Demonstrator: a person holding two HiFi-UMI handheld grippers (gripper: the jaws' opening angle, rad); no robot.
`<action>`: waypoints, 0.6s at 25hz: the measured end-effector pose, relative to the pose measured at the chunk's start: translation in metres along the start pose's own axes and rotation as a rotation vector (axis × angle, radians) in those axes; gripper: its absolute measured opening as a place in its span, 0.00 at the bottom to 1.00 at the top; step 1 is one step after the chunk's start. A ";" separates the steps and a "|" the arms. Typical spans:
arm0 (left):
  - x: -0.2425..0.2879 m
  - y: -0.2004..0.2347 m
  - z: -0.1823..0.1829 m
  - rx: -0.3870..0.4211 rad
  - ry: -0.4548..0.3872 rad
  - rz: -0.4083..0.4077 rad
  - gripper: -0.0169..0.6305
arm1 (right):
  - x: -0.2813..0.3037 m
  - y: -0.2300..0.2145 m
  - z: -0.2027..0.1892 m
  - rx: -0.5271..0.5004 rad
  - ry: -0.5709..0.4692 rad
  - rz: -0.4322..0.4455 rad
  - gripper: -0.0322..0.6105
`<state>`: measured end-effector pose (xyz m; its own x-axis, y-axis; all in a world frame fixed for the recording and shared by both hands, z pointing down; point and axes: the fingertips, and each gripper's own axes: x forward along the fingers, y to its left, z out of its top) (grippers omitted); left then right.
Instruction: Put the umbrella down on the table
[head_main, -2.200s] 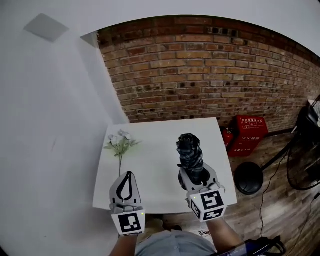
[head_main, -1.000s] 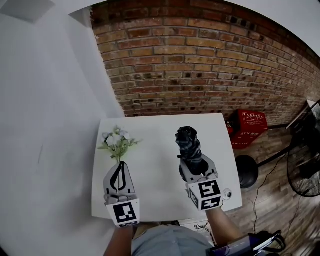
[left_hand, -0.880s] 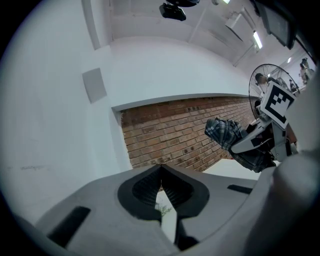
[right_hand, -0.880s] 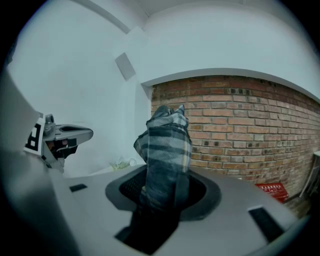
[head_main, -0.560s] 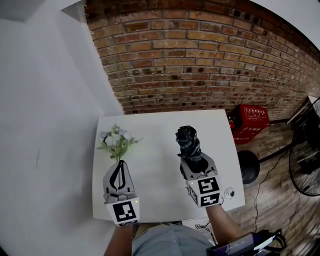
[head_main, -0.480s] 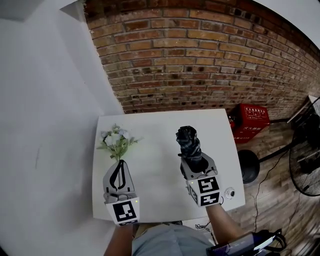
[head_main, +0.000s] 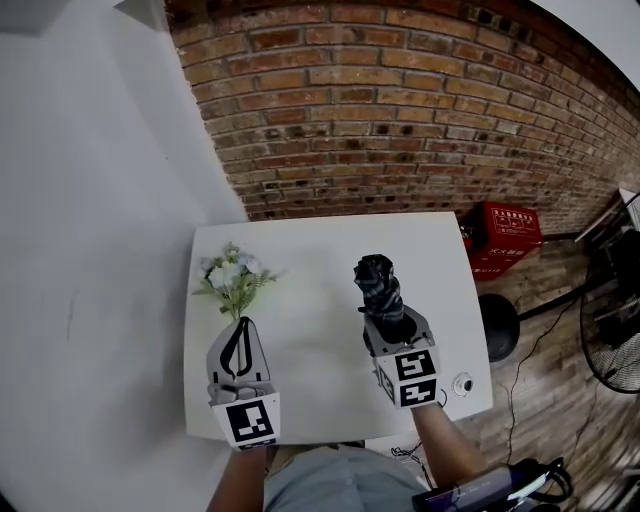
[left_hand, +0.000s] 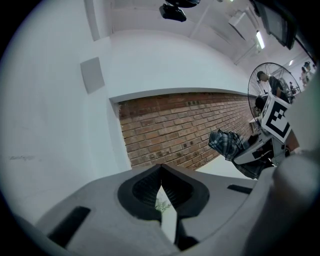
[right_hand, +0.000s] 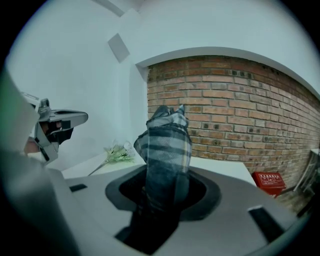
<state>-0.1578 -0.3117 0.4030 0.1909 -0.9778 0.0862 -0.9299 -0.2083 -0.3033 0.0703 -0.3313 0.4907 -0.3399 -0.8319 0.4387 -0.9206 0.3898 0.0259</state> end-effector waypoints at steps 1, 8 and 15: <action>0.000 0.000 -0.002 0.001 0.002 -0.001 0.04 | 0.002 0.000 -0.003 0.000 0.007 -0.001 0.32; 0.004 0.002 -0.009 0.006 0.018 -0.010 0.04 | 0.013 0.000 -0.020 0.003 0.053 -0.002 0.32; 0.008 0.006 -0.014 -0.008 0.031 -0.009 0.04 | 0.022 0.000 -0.034 0.006 0.091 -0.004 0.32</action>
<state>-0.1665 -0.3204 0.4152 0.1896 -0.9747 0.1182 -0.9305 -0.2168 -0.2952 0.0690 -0.3362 0.5308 -0.3172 -0.7941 0.5184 -0.9231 0.3838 0.0231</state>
